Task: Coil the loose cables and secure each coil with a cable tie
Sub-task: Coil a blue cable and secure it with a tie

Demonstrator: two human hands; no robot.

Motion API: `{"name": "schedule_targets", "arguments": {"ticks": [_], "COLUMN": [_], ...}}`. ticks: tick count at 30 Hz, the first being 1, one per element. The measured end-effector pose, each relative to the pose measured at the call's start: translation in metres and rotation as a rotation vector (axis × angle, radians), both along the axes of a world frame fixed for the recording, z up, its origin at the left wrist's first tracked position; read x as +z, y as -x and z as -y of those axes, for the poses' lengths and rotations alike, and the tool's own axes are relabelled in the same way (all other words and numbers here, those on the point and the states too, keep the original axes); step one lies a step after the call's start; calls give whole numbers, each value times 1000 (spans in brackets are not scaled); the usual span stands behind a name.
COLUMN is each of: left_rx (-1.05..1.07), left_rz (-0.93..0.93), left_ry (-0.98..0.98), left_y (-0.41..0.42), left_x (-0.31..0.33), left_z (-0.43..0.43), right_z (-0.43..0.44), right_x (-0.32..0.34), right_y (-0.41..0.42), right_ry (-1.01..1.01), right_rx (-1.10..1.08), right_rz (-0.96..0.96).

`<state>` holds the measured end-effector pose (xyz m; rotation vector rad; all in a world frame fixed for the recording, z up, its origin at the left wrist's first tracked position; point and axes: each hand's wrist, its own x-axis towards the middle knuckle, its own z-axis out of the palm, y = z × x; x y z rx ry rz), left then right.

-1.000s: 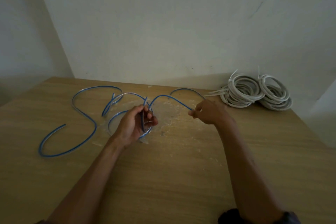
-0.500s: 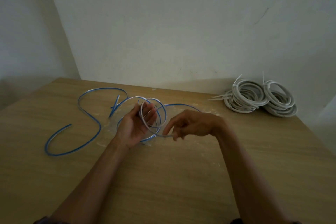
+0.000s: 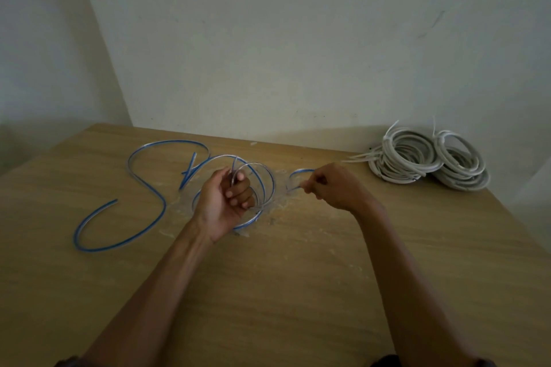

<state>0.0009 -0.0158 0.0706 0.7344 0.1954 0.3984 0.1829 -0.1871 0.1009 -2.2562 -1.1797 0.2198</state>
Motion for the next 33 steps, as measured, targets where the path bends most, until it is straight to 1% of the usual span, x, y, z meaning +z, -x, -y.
{"name": "schedule_targets", "arguments": {"ticks": [2, 3, 6, 9, 10, 11, 12, 13, 14, 15, 16, 18, 19, 20, 21, 23, 25, 27, 28, 30, 31, 33], "left_rx": [49, 68, 102, 110, 98, 81, 60, 32, 0, -31, -60, -117, -137, -145, -137, -76, 24, 125, 172, 246, 274, 313], "left_rz": [9, 16, 41, 25, 14, 4, -4, -7, -12, -22, -39, -69, -76, -83, -93, -112, -120, -135, -152, -182, -196, -202], "left_ry": [-59, -74, -86, -171, -188, -192, -186, -177, -180, -203, -244, -305, -319, -343, -392, -546, -666, -701, -713, -729, -722, -684], "left_y": [0, 1, 5, 10, 11, 11, 10, 9, 8, 6, 5, 3, 2, 1, -1, -4, -7, -9, -10, -12, -13, -14], "left_x": [2, 3, 4, 5, 5, 5, 5, 5, 4, 2, 1, -2, -3, -3, -4, -7, -12, -17, -18, -19, -18, -16], "left_z": [2, 1, -7, -12, -13, -14, -14, -13, -11, -9, -7, -3, -2, -2, -3, -2, -1, -2, -5, -6, -6, -5], "right_z": [-4, -5, -2, 6, 8, 8, 9, 7, 6, 4, 3, 2, 3, 4, 5, 7, 7, 4, 2, -2, -3, -7], "right_x": [0, -2, -7, -13, -15, -16, -15, -14, -13, -12, -12, -5, -2, -1, 0, 1, 3, 5, 6, 8, 9, 14], "right_y": [3, 3, 0, -5, -4, -5, -5, -7, -8, -10, -12, -10, -9, -11, -12, -15, -13, -9, -7, -3, 1, 11], "right_ry": [-47, -40, 94, 299, 329, 316, 260, 199, 136, 58, -69, -441, -612, -726, -781, -768, -712, -712, -744, -799, -816, -824], "right_rx": [-27, -33, -64, -73, -105, -166, -244, -309, -336, -327, -309, -326, -350, -349, -324, -230, -146, -105, -99, -57, -18, 71], "right_rz": [10, 29, 103, 164, 209, 254, 275, 251, 207, 124, -16, -410, -541, -599, -620, -617, -528, -416, -397, -421, -465, -656]}}
